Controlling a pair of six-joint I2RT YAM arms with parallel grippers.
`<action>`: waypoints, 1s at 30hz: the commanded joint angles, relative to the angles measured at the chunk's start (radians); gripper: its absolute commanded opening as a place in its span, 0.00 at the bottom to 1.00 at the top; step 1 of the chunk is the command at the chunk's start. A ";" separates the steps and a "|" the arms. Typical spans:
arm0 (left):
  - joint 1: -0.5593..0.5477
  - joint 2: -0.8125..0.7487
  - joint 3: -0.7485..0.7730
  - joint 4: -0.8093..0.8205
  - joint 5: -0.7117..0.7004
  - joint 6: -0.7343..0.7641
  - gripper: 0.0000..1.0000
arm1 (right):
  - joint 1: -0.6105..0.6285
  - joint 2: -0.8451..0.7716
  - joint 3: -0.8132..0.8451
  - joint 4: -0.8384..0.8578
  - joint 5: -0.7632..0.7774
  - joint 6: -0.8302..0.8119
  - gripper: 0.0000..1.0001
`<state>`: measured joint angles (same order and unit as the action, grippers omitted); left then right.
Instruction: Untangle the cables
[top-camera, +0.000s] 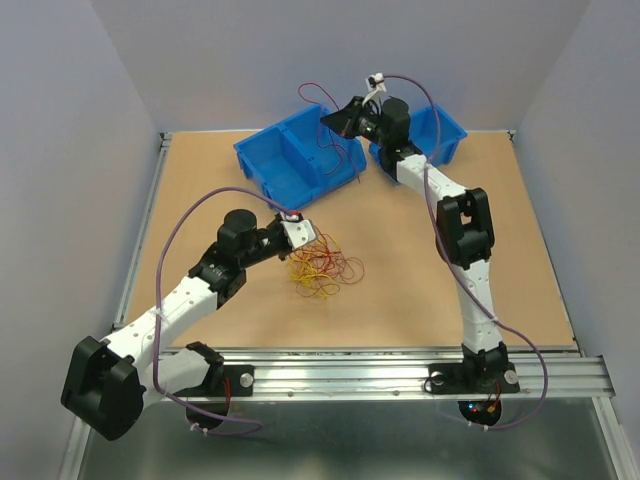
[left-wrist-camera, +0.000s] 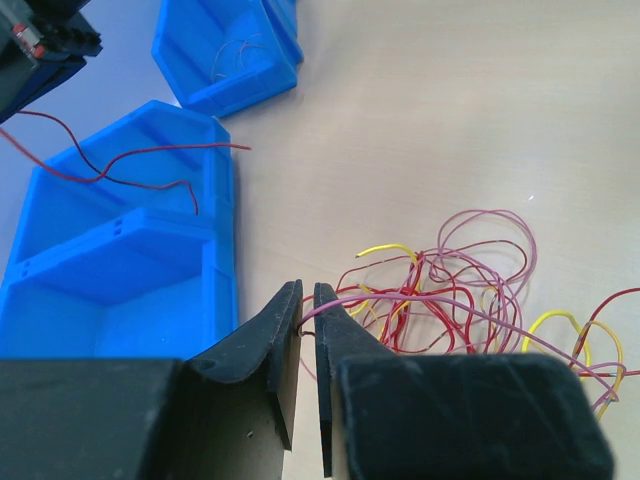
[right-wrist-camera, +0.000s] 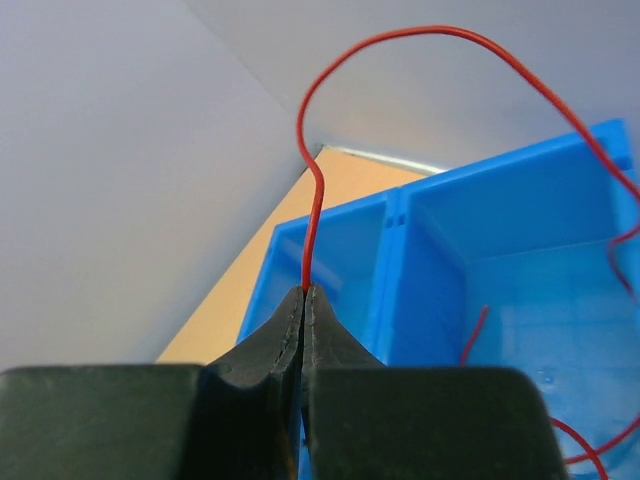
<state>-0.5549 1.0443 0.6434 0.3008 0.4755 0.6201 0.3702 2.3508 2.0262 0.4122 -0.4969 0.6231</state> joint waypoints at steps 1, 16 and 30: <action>-0.002 -0.017 0.018 0.054 -0.006 -0.005 0.22 | -0.069 0.022 0.011 0.122 -0.016 0.088 0.01; -0.002 -0.006 0.025 0.050 -0.006 -0.011 0.22 | -0.071 0.007 -0.081 -0.274 0.130 -0.089 0.01; -0.003 -0.010 0.025 0.047 -0.001 -0.011 0.22 | 0.050 0.139 0.225 -0.587 0.466 -0.322 0.01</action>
<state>-0.5549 1.0451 0.6434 0.3031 0.4664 0.6189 0.3782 2.4569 2.1338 -0.1158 -0.1650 0.3824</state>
